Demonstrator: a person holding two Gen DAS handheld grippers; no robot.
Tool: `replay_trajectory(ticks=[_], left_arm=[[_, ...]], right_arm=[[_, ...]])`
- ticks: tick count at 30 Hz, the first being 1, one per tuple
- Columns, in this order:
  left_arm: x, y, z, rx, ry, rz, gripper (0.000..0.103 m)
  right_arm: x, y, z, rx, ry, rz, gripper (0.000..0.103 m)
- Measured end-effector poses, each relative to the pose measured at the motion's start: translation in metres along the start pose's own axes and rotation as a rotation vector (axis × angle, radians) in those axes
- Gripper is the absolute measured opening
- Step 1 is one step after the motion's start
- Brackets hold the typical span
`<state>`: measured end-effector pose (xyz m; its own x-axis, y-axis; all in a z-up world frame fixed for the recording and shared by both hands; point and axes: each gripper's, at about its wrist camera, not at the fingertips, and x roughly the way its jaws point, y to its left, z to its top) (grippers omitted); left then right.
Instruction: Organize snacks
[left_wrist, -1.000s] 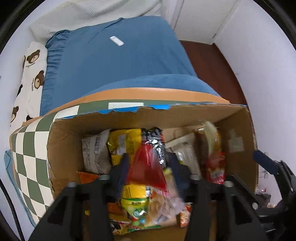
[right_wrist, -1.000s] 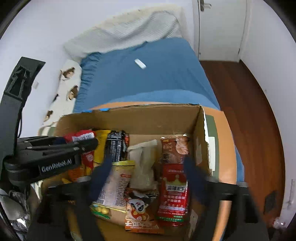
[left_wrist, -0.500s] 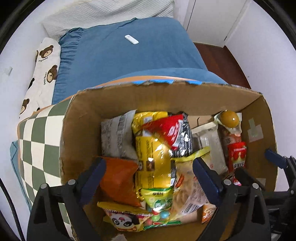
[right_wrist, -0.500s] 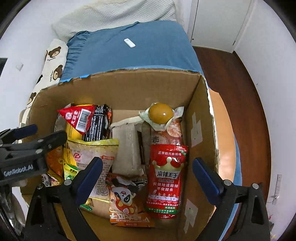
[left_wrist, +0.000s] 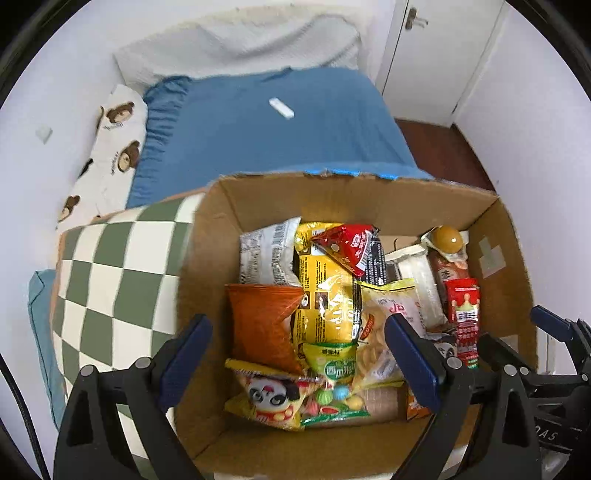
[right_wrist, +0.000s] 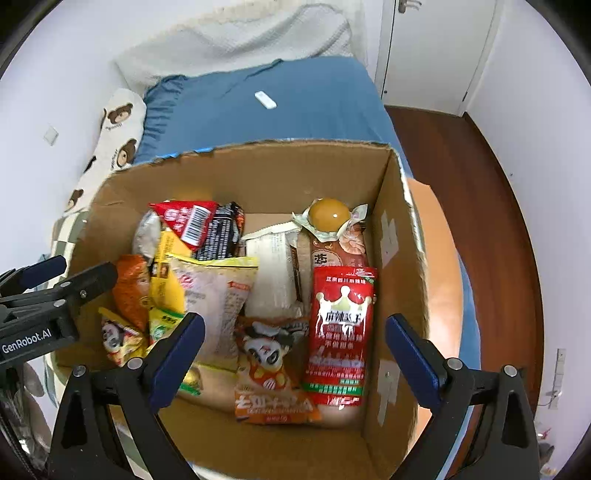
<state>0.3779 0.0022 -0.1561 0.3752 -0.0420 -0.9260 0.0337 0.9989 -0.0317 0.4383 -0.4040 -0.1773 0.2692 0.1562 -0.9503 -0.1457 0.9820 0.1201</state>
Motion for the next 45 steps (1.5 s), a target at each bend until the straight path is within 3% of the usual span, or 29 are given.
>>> replay_trajectory(ticks=[10,25,37,45], left_arm=[[-0.081,0.01,-0.054,-0.021,-0.151,0.009,0.096],[-0.205,0.007,-0.15,-0.012,-0.363,0.019,0.096],[-0.254,0.004,-0.2,-0.023,-0.43,0.029,0.096],[-0.252,0.003,-0.202,-0.03,-0.433,0.031,0.096]], right_arm=[[-0.085,0.012,-0.047,-0.029,-0.172,-0.006,0.101],[-0.22,0.028,-0.151,-0.052,-0.397,0.009,0.103],[-0.295,0.037,-0.214,-0.064,-0.52,-0.009,0.103],[-0.303,0.038,-0.228,-0.055,-0.521,0.003,0.103]])
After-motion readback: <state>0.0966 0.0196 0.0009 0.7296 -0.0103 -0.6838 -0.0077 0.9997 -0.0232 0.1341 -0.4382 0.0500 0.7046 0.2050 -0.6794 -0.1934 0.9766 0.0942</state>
